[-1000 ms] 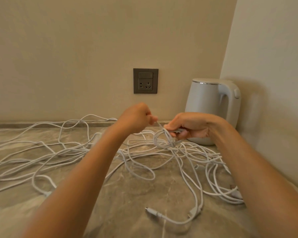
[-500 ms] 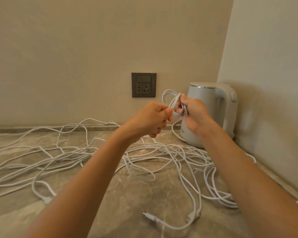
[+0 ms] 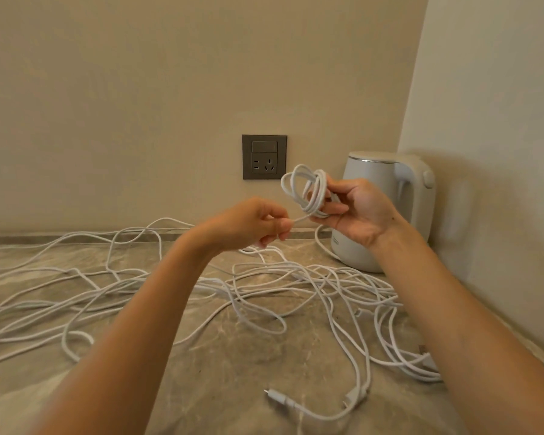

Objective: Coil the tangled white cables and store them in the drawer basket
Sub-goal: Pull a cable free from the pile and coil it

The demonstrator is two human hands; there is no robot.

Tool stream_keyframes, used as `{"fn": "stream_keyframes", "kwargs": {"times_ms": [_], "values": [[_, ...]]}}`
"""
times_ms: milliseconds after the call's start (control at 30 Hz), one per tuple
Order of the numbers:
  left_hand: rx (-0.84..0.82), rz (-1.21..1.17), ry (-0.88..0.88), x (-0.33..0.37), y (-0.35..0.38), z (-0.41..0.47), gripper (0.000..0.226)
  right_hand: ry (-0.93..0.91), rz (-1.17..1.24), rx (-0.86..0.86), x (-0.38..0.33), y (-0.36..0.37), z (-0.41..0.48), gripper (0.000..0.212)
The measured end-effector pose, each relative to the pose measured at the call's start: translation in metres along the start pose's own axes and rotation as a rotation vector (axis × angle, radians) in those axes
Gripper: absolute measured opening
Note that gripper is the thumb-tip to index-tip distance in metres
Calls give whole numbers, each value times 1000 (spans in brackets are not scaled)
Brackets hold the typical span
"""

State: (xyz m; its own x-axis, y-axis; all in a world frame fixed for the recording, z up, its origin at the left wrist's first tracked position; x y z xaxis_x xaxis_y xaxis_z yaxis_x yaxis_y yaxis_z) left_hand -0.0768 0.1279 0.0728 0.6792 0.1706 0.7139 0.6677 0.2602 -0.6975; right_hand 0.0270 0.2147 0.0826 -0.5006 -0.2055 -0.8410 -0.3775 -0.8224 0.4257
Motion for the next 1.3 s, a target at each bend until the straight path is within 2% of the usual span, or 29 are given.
{"fn": "stream_keyframes", "kwargs": {"times_ms": [100,233,333,467,667,800,1000,1067,1200,1300], "values": [[23,57,-72,-14,-7,1,29,58,-138,-104,-2,2,-7,21],[88,118,-113,-17,-12,1,25,224,-461,-369,10,11,-11,15],[141,185,-100,-8,-12,1,25,322,-607,-427,22,9,-9,21],[272,216,-65,3,-15,0,23,371,-780,-342,33,5,-5,36],[494,116,-16,15,-19,-2,23,242,-891,-29,32,5,5,31],[554,57,28,23,-13,-5,21,107,-836,153,31,-2,12,26],[576,-28,33,20,-5,-3,18,20,-778,294,30,-12,15,27],[568,-94,14,15,-7,-2,14,-3,-694,315,29,-11,14,29],[554,-193,-23,7,-7,0,12,-1,-516,332,31,-8,13,22],[554,-226,-40,1,-2,3,11,12,-504,322,34,-8,14,24]]}}
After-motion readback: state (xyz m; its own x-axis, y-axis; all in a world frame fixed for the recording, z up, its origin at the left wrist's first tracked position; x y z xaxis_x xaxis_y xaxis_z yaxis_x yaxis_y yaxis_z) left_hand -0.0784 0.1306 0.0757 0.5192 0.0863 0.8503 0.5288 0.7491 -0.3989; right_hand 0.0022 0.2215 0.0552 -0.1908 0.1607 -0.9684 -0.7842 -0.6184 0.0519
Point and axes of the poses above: each hand's wrist, its own z-axis towards the middle knuckle, its own y-axis out of the palm, x = y × z, the point moved 5 cm from there along z, towards the middle knuckle, and after that the axes turned 11 degrees about -y, right-handed, at the moved point
